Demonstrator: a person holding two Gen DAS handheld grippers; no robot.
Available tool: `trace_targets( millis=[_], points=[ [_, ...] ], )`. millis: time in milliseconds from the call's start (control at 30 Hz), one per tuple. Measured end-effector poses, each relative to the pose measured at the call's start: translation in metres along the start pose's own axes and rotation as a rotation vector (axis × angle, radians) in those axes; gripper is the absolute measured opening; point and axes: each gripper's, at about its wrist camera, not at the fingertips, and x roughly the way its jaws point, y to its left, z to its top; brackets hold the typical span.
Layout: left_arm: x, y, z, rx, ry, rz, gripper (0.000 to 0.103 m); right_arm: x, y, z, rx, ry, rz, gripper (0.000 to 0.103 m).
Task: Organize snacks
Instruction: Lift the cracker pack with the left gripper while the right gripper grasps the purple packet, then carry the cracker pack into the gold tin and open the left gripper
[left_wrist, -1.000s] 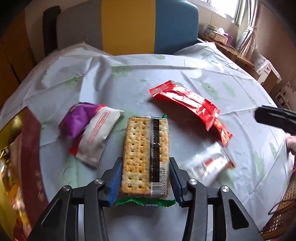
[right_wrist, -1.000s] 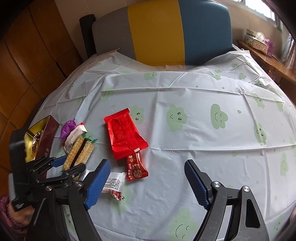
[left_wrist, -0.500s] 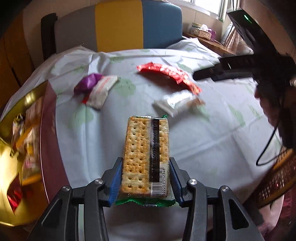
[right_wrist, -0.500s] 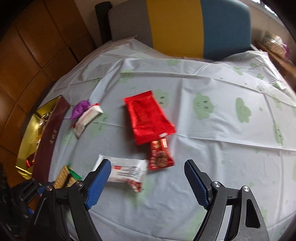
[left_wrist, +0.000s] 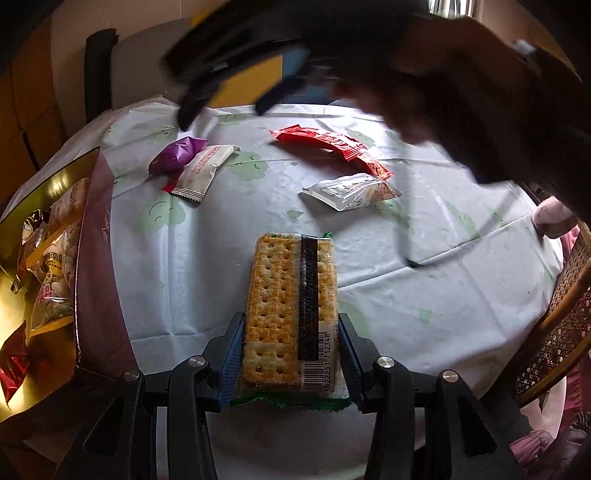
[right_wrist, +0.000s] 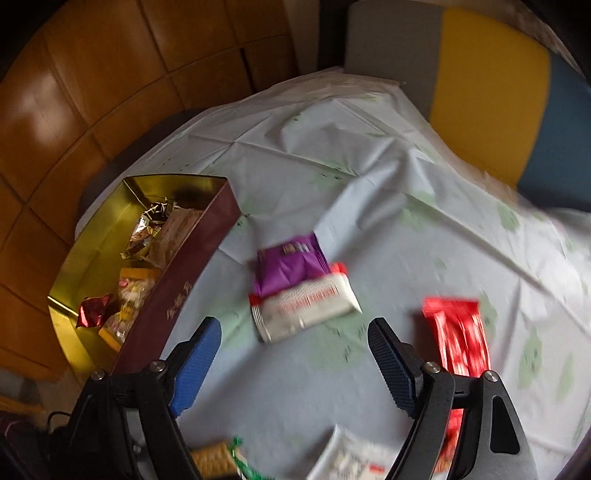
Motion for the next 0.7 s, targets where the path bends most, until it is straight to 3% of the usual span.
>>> trace_targets(
  millis=[300, 333, 367, 400, 700],
  points=[
    [-0.001, 0.006, 0.0, -0.013, -0.013, -0.034, 0.048, 0.062, 0.012, 0.037, -0.141, 0.114, -0.084, 0.082],
    [-0.001, 0.006, 0.0, -0.014, -0.014, -0.036, 0.048, 0.066, 0.013, 0.038, -0.153, 0.116, -0.086, 0.078],
    [-0.001, 0.006, 0.0, -0.015, -0.015, -0.037, 0.048, 0.07, 0.015, 0.038, -0.165, 0.133, -0.075, 0.055],
    [-0.001, 0.007, 0.0, -0.015, -0.015, -0.038, 0.048, 0.072, 0.016, 0.036, -0.178, 0.145, -0.087, 0.055],
    [-0.001, 0.006, -0.001, -0.019, -0.025, -0.022, 0.048, 0.019, 0.021, 0.0, -0.149, 0.026, -0.089, 0.052]
  ],
)
